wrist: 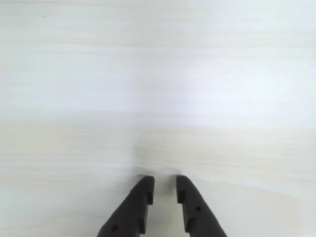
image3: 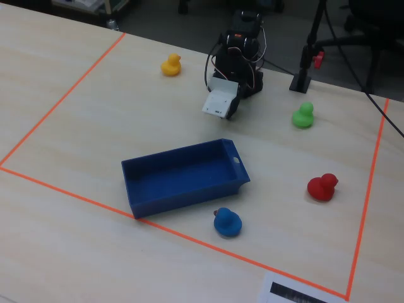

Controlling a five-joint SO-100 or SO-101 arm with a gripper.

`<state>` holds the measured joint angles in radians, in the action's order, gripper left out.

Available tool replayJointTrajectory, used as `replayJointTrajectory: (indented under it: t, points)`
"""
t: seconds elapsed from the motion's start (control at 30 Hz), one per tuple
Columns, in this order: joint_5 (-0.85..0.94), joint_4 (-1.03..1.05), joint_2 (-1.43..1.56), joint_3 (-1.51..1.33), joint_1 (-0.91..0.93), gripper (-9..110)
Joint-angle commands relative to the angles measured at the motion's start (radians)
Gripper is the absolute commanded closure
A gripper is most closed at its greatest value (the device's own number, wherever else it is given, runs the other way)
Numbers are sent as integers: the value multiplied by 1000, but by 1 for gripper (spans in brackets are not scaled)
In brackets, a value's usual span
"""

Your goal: Grasp yellow duck and put it into box.

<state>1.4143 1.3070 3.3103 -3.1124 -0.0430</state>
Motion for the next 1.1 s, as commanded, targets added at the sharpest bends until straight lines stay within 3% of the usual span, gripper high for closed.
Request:
replayJointTrajectory:
  t: [0.0,0.63,0.73,0.9,1.07]
  points:
    - [2,15,2,2,5,98]
    - [2,15,2,2,-11,101]
    - [2,-63,2,18,-29,101]
    - [-9,-132,-32,235,-12,101]
    - [-9,-91,-310,664,40,101]
